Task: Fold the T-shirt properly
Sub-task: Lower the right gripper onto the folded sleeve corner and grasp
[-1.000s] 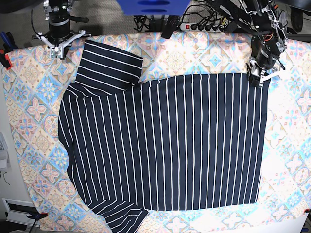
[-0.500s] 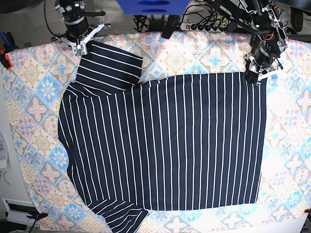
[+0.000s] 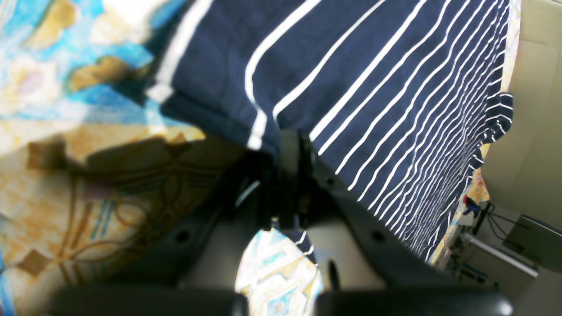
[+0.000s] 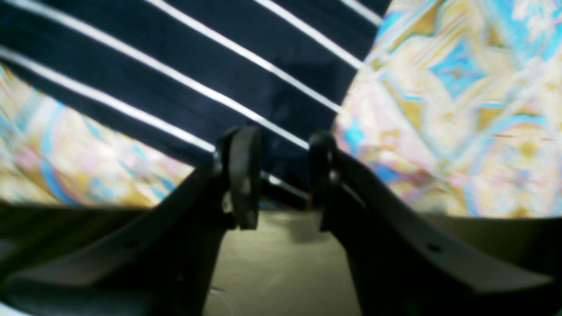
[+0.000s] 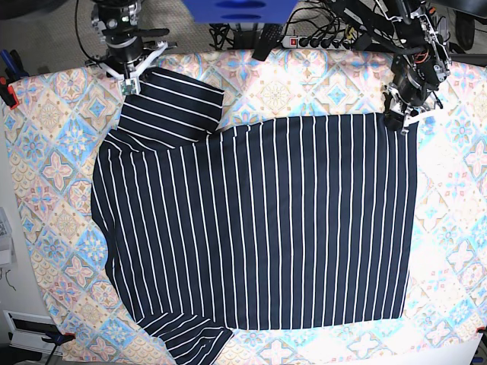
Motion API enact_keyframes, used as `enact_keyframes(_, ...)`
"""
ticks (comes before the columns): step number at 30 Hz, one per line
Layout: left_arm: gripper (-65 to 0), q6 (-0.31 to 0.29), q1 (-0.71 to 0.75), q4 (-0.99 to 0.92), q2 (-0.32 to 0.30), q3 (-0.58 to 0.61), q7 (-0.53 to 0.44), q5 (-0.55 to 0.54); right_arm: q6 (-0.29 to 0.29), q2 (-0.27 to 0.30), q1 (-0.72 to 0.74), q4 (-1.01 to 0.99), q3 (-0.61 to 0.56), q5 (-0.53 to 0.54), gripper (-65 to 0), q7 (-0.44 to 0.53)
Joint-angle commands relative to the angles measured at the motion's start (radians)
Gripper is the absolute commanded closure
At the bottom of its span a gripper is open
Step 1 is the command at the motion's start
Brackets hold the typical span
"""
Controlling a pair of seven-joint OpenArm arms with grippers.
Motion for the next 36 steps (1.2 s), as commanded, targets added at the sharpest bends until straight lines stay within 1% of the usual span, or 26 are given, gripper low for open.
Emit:
enact_keyframes(1, 0.0, 0.003, 0.001, 0.009, -0.010, 0.003, 0.012, 0.002, -0.003, 0.010, 0.008, 0.011, 0.006, 0.037, -18.9, 0.010)
enact_keyframes(3, 0.0, 0.003, 0.001, 0.009, -0.010, 0.003, 0.012, 0.002, -0.003, 0.016, 0.022, -0.005, 0.006, 0.128, -18.9, 0.002)
enact_keyframes(6, 0.0, 0.003, 0.001, 0.009, -0.010, 0.003, 0.012, 0.002, -0.003, 0.030, 0.032, -0.040, 0.035, 0.183, -19.1, 0.002)
enact_keyframes(8, 0.0, 0.003, 0.001, 0.009, -0.010, 0.003, 0.012, 0.002, -0.003, 0.030, 0.036, -0.065, 0.054, 0.188, -21.3, 0.004)
enact_keyframes(12, 0.0, 0.003, 0.001, 0.009, -0.010, 0.003, 0.012, 0.003, -0.003, 0.031, 0.037, -0.082, 0.077, 0.186, -28.7, 0.005)
enact_keyframes(14, 0.0, 0.003, -0.002, 0.009, -0.010, 0.003, 0.012, 0.006, -0.003, 0.034, 0.036, -0.082, 0.077, 0.188, -30.7, 0.007)
enact_keyframes(24, 0.0, 0.003, -0.005, 0.009, -0.010, 0.003, 0.012, 0.008, 0.002, 0.030, 0.039, -0.151, 0.068, 0.191, -30.4, 0.005)
enact_keyframes(26, 0.0, 0.003, -0.005, 0.009, -0.010, 0.003, 0.012, 0.008, 0.002, 0.030, 0.039, -0.149, 0.066, 0.209, -27.1, 0.004)
enact_keyframes(29, 0.0, 0.003, -0.002, 0.009, -0.010, 0.003, 0.012, 0.008, 0.002, 0.031, 0.039, -0.148, 0.066, 0.294, -18.1, 0.004)
enact_keyframes(32, 0.0, 0.003, 0.000, 0.009, -0.010, 0.003, 0.012, 0.003, 0.002, 0.036, 0.039, -0.148, 0.078, 0.412, -14.2, 0.002)
enact_keyframes(33, 0.0, 0.003, 0.000, 0.009, -0.010, 0.003, 0.012, 0.003, 0.002, 0.036, 0.039, -0.148, 0.078, 0.435, -12.7, 0.002)
enact_keyframes(34, 0.0, 0.003, 0.001, 0.009, -0.010, 0.003, 0.012, 0.003, 0.002, 0.037, 0.039, -0.148, 0.078, 0.453, -10.4, 0.002)
enact_keyframes(36, 0.0, 0.003, 0.003, 0.009, -0.010, 0.003, 0.012, 0.003, 0.002, 0.037, 0.039, -0.143, 0.078, 0.456, -3.8, 0.004)
